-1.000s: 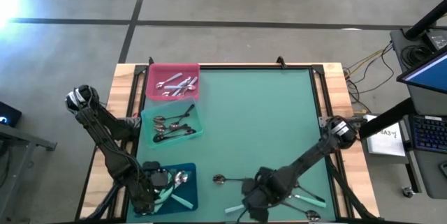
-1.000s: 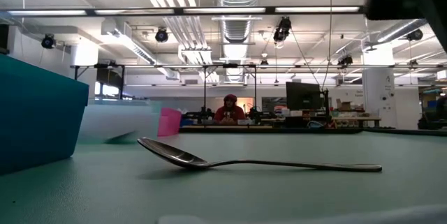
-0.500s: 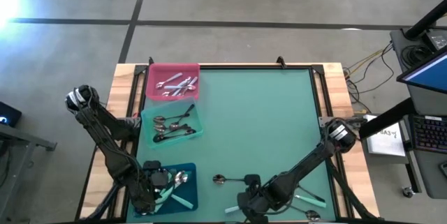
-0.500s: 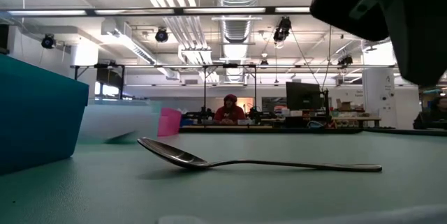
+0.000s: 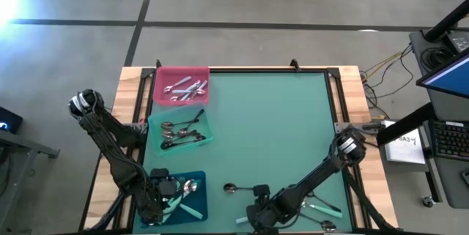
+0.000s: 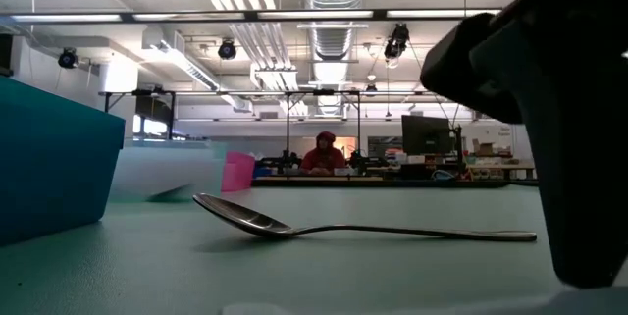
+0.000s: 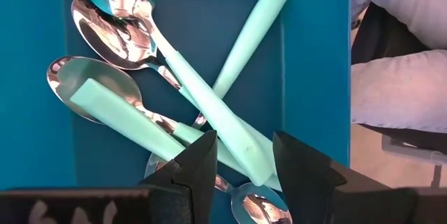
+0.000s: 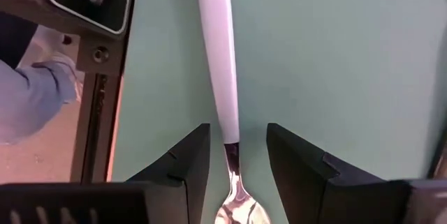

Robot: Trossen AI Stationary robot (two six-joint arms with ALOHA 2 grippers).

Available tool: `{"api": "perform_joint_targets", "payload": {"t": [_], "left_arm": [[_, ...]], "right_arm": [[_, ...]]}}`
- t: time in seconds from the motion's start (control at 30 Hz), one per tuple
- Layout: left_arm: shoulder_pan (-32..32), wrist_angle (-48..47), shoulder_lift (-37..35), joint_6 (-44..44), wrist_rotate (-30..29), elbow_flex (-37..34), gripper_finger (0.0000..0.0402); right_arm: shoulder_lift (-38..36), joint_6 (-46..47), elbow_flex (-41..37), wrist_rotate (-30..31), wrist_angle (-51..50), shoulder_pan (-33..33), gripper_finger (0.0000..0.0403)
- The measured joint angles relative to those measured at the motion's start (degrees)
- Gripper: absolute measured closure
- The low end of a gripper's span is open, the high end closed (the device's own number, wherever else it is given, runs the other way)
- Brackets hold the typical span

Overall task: Sort silverware by color (type)
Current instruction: Put the blue spoon into the pink bin

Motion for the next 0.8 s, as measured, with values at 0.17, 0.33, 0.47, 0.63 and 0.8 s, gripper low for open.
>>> {"api": "perform_joint_targets", "payload": {"t": [0.17, 0.33, 0.47, 0.63, 0.8], "left_arm": [[0.05, 0.00, 0.00, 0.48, -0.03, 0.00, 0.0277], [0.09, 0.21, 0.00, 0.63, -3.22, 0.00, 0.0277], [0.19, 0.47, 0.00, 0.61, -10.86, 0.00, 0.0277], [0.89, 0.67, 0.00, 0.63, -12.96, 0.00, 0.0277], [1.22, 4.42, 0.00, 1.02, -12.96, 0.00, 0.0277]], "right_arm": [[1.40, 0.01, 0.24, 1.18, 0.20, 0.02, 0.0273], [2.05, 0.60, 0.31, -0.16, 0.15, -0.56, 0.0306], [1.93, 0.63, 0.30, -1.41, 0.27, -1.16, 0.0375], [1.77, 3.02, 1.22, -4.20, -0.69, -2.13, 0.0385], [2.09, 2.17, 5.02, -5.99, -4.70, -2.77, 0.0388]]}}
